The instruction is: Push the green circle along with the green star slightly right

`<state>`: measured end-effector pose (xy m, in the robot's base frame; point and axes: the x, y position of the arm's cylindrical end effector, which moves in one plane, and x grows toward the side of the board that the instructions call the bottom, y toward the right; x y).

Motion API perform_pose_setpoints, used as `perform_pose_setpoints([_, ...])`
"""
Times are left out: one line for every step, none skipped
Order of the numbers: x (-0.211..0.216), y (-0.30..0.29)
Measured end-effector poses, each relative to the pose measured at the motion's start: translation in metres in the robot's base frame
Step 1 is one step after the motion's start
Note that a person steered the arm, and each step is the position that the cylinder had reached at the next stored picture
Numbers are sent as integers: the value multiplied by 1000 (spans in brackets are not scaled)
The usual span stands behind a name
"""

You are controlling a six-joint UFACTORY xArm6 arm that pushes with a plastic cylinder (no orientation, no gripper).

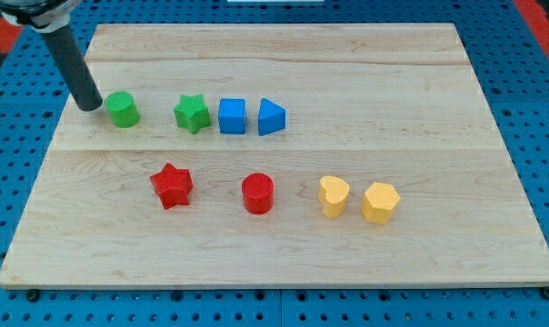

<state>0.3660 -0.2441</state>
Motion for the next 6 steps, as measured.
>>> perform_pose_setpoints([2, 47])
perform_pose_setpoints([5, 67])
perform_pose_setpoints([5, 34])
perform_pose_setpoints([17, 20])
perform_pose_setpoints([18, 40])
perform_pose_setpoints([18, 76])
